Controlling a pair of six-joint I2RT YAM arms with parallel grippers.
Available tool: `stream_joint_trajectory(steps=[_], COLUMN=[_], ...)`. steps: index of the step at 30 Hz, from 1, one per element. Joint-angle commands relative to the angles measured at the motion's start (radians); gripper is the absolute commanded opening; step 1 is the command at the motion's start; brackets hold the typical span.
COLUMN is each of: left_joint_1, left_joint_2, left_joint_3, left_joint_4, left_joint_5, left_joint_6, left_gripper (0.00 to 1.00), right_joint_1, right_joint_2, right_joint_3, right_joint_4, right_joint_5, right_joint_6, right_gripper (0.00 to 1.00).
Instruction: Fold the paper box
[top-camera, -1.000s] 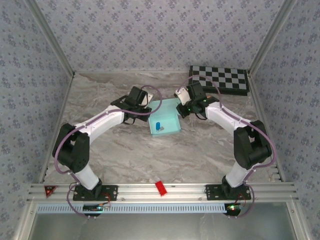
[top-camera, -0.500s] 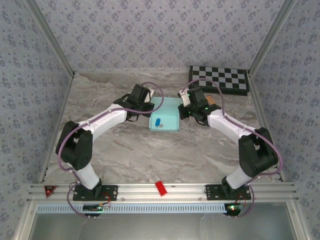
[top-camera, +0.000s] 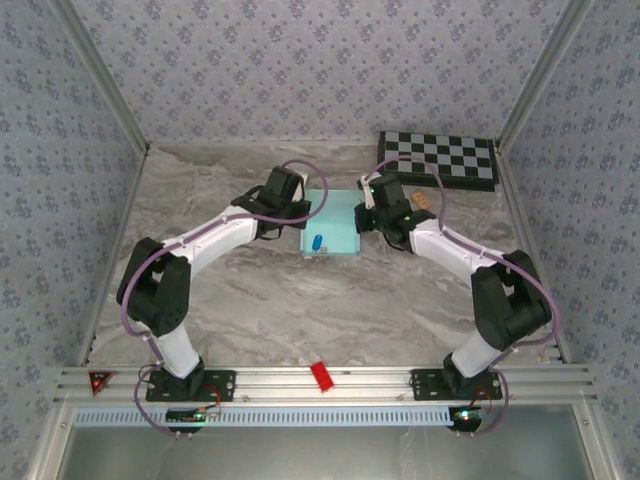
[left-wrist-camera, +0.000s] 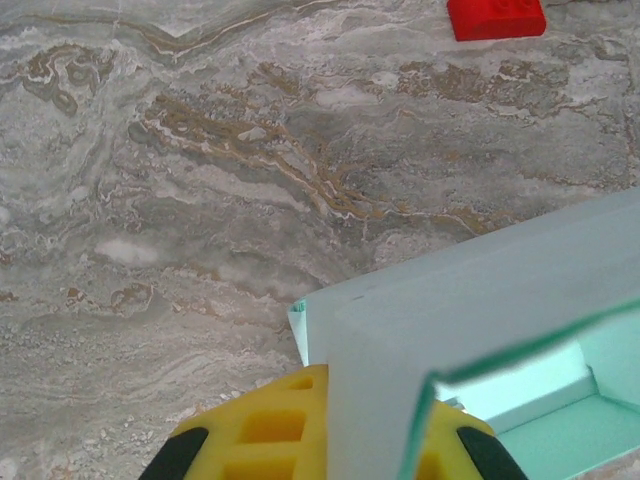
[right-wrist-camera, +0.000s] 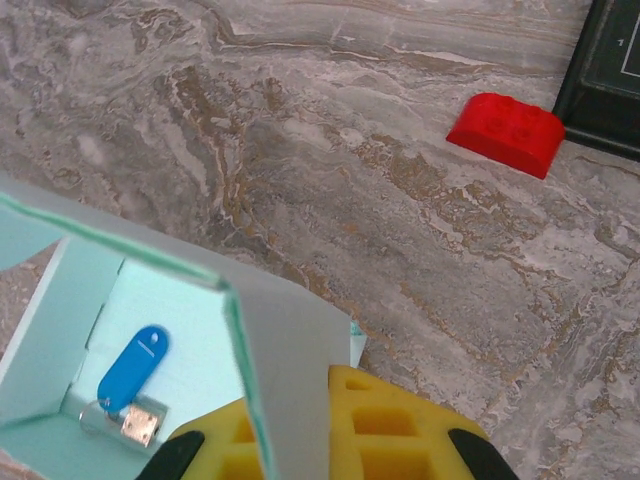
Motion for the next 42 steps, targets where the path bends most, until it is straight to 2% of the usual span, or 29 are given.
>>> stream_joint_trajectory(steps=[1,9,23,33,42], left_joint_1=[0.015,0.016,0.015,0.016,0.014], left_joint_2=[0.024,0.039,0.034,0.032,0.040], left_joint_3=[0.029,0.032,0.001,-0.012,-0.018], left_joint_4=[-0.012,-0.008,0.032,0.056,0.075], left_joint_5=[-0.068,-0.091,-0.047,-0.018,0.000], left_joint_6=[-0.088,-0.133,-0.178,-0.214,-0.247], left_gripper=[0.01,0.04,0.10,0.17,0.08], right_joint_1=[-0.007,0.013,0.041,0.054,0.065], right_joint_2=[0.023,0.061,0.071,0.081,0.088], right_joint_3=[0.026,0.045,0.033,0.032,0.031], right_joint_4=[0.020,0.030,0.056,0.064,0.063], right_joint_5=[0.093,0.125,0.164,0.184,0.225], right_joint_6=[0.080,0.116,0.149,0.175,0.207], right_gripper=[0.06,0.08,0.13,0.13,0.09])
